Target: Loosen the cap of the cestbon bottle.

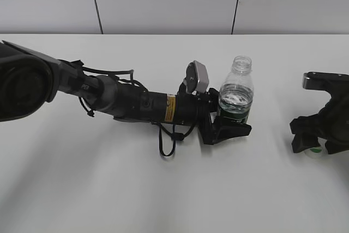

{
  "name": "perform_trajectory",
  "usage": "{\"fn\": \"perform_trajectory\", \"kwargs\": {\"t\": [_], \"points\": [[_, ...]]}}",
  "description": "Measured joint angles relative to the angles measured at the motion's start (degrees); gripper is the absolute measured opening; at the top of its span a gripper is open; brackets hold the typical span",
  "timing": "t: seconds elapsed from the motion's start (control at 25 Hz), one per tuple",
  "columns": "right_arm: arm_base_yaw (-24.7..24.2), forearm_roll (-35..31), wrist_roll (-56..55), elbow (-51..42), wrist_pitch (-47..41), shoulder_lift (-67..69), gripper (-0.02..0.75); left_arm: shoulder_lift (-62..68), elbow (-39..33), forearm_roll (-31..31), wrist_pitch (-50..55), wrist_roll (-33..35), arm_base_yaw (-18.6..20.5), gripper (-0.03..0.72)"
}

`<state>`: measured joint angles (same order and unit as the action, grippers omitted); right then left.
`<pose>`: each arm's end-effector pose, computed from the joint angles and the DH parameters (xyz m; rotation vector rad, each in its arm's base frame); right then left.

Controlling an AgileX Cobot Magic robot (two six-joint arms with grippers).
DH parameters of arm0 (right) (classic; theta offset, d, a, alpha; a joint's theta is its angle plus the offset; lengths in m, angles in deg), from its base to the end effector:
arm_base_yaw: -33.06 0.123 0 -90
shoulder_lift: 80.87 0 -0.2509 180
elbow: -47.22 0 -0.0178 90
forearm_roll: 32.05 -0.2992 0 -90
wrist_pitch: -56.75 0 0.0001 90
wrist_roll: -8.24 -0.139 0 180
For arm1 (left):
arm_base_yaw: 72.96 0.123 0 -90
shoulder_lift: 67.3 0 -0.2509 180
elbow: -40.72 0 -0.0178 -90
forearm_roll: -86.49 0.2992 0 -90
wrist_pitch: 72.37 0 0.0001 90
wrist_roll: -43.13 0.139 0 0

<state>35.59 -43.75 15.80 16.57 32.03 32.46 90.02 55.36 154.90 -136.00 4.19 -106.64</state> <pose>0.3170 0.0258 -0.0138 0.0016 2.9377 0.1395 0.3527 -0.3741 -0.0288 1.2992 1.3693 -1.1952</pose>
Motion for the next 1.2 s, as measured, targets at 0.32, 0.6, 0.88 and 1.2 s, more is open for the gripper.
{"fn": "perform_trajectory", "kwargs": {"t": [0.32,0.6,0.88,1.2], "points": [[0.00,0.00,-0.05,-0.06,-0.39,-7.88,0.578,0.00,0.00,3.38,0.29,-3.29,0.80,0.617],[0.00,-0.65,-0.05,-0.10,-0.62,-12.54,0.578,-2.40,0.00,11.81,2.91,-7.89,2.63,0.617],[0.00,-1.24,-0.05,-0.10,-1.30,-13.69,0.578,-6.10,0.00,21.81,3.56,-15.13,5.07,0.617],[0.00,-1.48,-0.05,-0.10,-2.85,-14.33,0.578,-11.88,0.00,31.52,7.21,-24.32,7.19,0.617]]}}
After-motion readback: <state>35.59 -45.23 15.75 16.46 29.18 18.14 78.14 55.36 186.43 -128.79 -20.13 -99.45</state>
